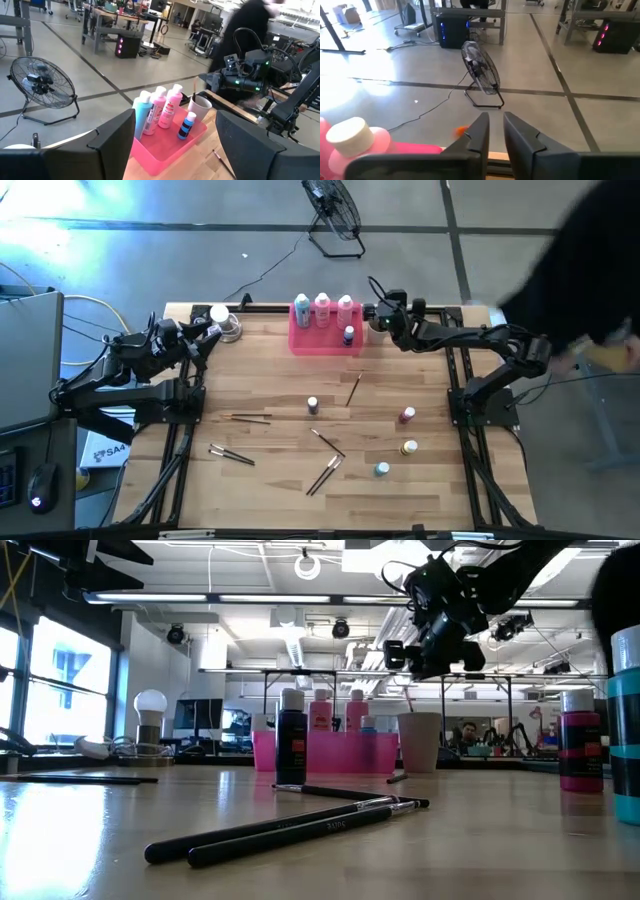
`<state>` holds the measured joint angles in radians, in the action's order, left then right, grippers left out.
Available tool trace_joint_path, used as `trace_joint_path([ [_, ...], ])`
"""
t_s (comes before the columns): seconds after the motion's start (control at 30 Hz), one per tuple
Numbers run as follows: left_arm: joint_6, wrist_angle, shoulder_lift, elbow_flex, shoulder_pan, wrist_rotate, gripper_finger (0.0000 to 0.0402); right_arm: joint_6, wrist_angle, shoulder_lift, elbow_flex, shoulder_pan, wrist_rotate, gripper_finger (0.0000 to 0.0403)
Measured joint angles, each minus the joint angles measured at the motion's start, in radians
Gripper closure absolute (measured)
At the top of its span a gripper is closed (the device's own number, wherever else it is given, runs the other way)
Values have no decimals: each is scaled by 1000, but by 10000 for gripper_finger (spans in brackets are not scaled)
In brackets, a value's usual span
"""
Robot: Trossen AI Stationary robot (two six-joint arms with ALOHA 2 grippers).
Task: Pick & Place Paint Supplies
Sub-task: Put the silver paintbrush into the white cup
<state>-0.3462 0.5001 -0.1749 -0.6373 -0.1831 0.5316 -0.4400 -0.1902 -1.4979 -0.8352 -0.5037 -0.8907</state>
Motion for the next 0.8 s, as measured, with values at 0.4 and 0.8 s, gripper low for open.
trace_joint_path([
  [0.4, 0, 0, 0, 0, 0, 0, 130, 235, -113, 120, -2, 39, -55, 299],
  [0.8, 0, 0, 0, 0, 0, 0, 130, 498, -357, 306, -2, 132, -20, 311],
])
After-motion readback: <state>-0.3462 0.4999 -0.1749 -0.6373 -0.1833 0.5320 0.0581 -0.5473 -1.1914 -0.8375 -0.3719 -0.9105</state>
